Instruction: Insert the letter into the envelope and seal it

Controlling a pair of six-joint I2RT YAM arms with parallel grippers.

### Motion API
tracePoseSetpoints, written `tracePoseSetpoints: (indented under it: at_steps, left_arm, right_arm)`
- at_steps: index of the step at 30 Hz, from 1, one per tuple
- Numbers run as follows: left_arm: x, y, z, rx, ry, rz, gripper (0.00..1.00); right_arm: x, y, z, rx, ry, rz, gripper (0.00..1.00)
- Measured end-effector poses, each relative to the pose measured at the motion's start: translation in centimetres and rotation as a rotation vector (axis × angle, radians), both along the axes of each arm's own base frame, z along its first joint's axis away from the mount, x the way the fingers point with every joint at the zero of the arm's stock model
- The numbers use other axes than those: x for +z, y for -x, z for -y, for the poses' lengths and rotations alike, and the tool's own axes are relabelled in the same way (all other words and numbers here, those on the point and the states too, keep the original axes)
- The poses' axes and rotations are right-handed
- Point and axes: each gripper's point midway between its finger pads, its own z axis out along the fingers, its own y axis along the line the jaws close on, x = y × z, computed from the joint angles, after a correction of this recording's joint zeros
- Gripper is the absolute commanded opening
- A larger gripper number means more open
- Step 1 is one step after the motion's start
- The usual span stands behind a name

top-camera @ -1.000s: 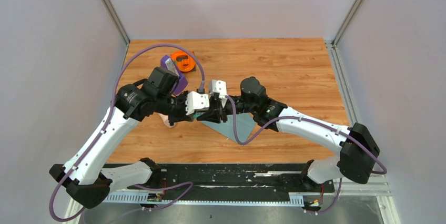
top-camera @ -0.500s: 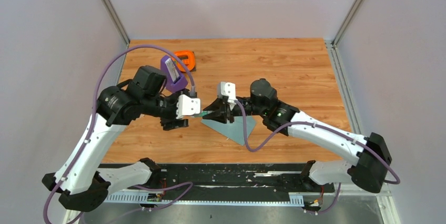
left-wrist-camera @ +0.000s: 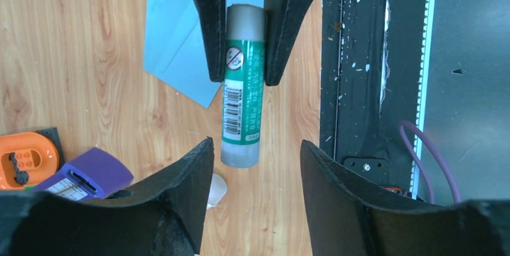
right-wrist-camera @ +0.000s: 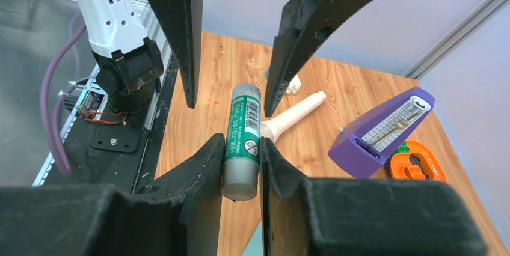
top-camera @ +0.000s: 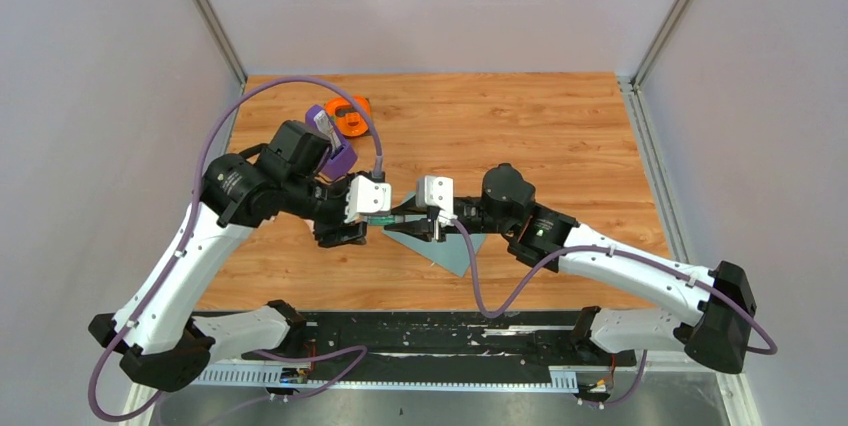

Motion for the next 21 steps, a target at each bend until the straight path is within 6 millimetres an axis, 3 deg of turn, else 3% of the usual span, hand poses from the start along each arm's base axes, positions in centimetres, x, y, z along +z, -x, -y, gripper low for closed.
tracePoseSetpoints:
  at_steps: [3,8,11,16,21]
  left_arm:
    - [0.0,0.2,0.1,0.002,0.0,-0.011,0.37]
    - [-0.1,-0.3,0.0,0.01,-0.013,0.007,0.19]
    - [-0.1,-0.3,0.0,0.01,-0.014,0.008,0.01]
    - [-0.3,-0.5,-0.2,0.03,-0.027,0.013,0.0]
    - [0.0,-2.3,-1.1,0.086,-0.061,0.143,0.0]
  right_arm:
    - [-0.2,-0.2,-0.1,-0.014,0.006,0.004,0.0]
    - [-0.3,0.0,-0.2,-0.008,0.008,0.007,0.0]
    - [-0.3,0.0,-0.2,-0.008,0.009,0.007,0.0]
    - [-0.6,-0.3,-0.4,-0.02,0.01,-0.023,0.0]
    - [-0.7,-2.3,-1.2,-0.066,-0.002,-0.208,0.0]
